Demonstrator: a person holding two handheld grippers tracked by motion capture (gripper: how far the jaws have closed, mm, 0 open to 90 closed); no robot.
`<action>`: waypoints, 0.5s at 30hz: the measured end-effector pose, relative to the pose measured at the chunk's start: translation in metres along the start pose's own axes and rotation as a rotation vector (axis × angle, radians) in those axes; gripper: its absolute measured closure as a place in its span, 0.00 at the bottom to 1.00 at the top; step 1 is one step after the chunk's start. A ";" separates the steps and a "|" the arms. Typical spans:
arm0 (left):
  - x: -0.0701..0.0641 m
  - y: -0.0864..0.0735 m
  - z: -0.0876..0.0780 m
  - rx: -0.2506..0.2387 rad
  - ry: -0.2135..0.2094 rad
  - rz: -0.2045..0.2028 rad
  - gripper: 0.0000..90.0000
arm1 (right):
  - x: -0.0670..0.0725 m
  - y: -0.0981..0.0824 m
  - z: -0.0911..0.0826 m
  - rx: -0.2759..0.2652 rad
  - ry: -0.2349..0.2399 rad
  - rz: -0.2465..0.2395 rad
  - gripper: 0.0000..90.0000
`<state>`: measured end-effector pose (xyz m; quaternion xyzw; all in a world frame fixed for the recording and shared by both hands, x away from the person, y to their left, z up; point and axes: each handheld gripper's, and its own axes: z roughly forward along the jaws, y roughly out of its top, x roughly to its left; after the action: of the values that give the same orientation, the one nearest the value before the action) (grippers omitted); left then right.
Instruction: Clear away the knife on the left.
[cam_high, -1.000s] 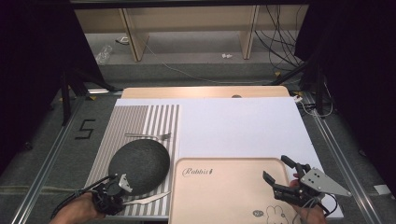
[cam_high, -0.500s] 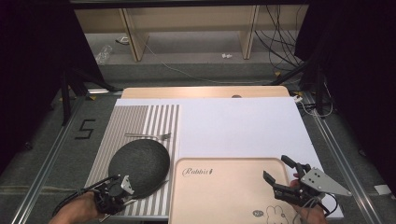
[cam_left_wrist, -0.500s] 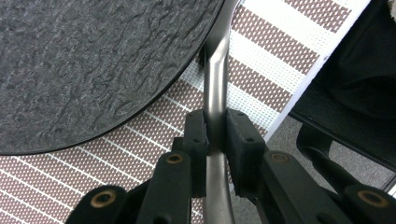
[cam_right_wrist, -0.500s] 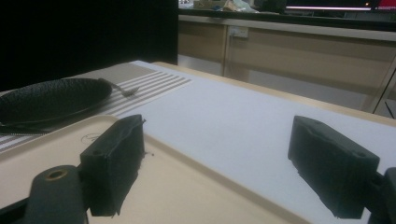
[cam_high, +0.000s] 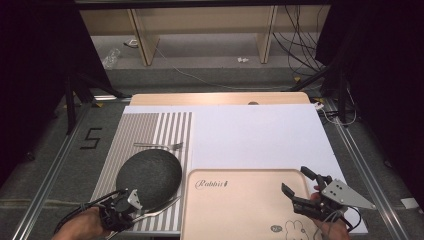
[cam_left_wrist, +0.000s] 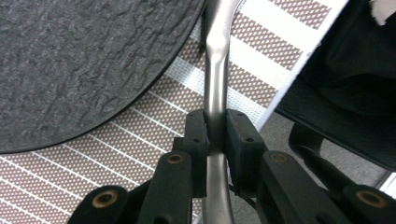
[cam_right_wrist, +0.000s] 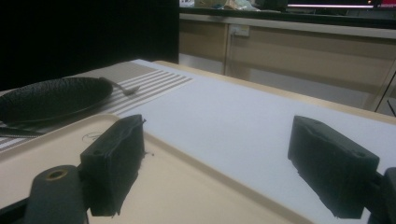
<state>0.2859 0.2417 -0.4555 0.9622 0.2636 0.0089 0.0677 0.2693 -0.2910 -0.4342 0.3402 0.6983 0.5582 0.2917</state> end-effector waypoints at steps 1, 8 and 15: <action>0.000 0.000 -0.004 -0.019 0.001 -0.009 0.88 | 0.000 0.000 0.000 0.007 0.000 0.002 0.22; -0.003 0.001 -0.007 -0.009 -0.027 0.002 0.88 | 0.000 0.000 0.000 0.005 0.003 0.001 0.22; -0.008 0.001 -0.009 -0.025 -0.041 0.003 0.88 | 0.001 -0.001 0.001 0.008 0.006 0.000 0.22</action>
<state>0.2794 0.2380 -0.4466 0.9617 0.2603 -0.0074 0.0853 0.2695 -0.2898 -0.4351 0.3394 0.7014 0.5565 0.2883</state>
